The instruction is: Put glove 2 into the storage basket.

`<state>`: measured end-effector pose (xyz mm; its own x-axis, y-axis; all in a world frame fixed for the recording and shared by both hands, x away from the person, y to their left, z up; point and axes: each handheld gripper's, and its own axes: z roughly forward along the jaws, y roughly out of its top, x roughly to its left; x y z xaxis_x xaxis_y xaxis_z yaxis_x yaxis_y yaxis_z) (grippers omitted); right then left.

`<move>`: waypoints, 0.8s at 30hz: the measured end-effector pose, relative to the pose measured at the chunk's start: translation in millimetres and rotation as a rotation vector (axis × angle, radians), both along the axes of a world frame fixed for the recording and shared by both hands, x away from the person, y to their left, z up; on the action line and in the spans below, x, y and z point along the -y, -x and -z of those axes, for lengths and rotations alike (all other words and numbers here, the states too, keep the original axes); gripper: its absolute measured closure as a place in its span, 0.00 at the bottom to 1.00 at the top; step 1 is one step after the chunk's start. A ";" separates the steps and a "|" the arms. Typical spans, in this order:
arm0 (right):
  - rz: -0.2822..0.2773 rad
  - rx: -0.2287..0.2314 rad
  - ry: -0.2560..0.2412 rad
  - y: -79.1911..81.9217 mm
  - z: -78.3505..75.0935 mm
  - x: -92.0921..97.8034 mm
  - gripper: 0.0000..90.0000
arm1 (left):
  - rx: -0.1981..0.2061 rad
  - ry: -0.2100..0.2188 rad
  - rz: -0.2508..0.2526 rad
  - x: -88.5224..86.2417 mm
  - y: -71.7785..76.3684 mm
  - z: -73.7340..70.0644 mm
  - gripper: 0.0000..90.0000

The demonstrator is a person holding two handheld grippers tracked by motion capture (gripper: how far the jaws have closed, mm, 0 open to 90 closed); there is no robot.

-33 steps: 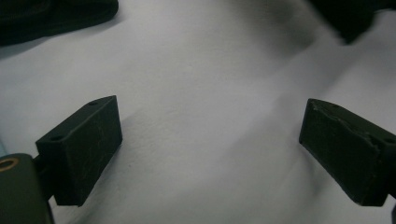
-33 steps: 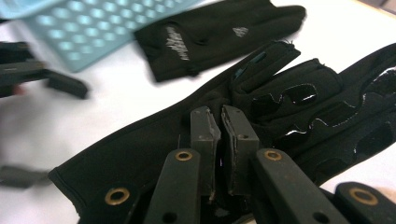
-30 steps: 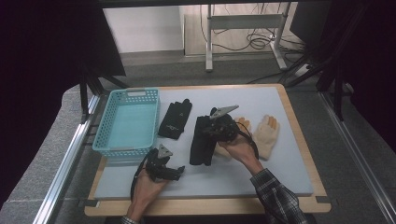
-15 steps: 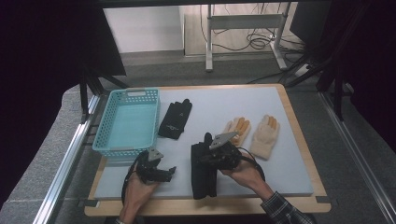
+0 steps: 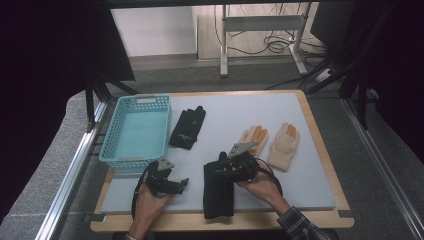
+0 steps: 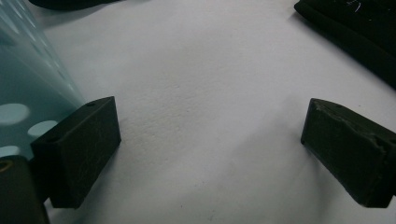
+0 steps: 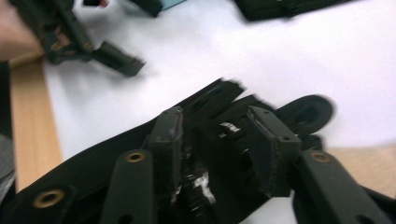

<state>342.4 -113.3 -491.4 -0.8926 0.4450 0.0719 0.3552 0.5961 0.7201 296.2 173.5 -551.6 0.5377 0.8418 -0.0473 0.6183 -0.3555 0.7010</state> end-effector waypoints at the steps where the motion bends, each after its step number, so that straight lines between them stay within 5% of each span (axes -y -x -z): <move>1: 0.009 0.003 -0.004 -2.8 -0.2 0.2 0.58 | 0.002 -0.003 0.001 -0.1 -0.1 0.0 0.05; 11: 0.089 0.001 -0.021 -41.3 0.5 -14.3 0.49 | -0.002 -0.003 0.003 -0.4 -0.1 -0.1 0.05; 24: 0.093 0.040 -0.010 -85.7 0.9 -51.1 0.62 | -0.003 -0.003 0.005 -0.6 -0.2 0.0 0.05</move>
<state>428.1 -62.2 -492.2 -0.8497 0.5255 0.0422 0.3796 0.5543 0.7407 296.4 174.1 -551.6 0.5413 0.8395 -0.0469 0.6190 -0.3602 0.6979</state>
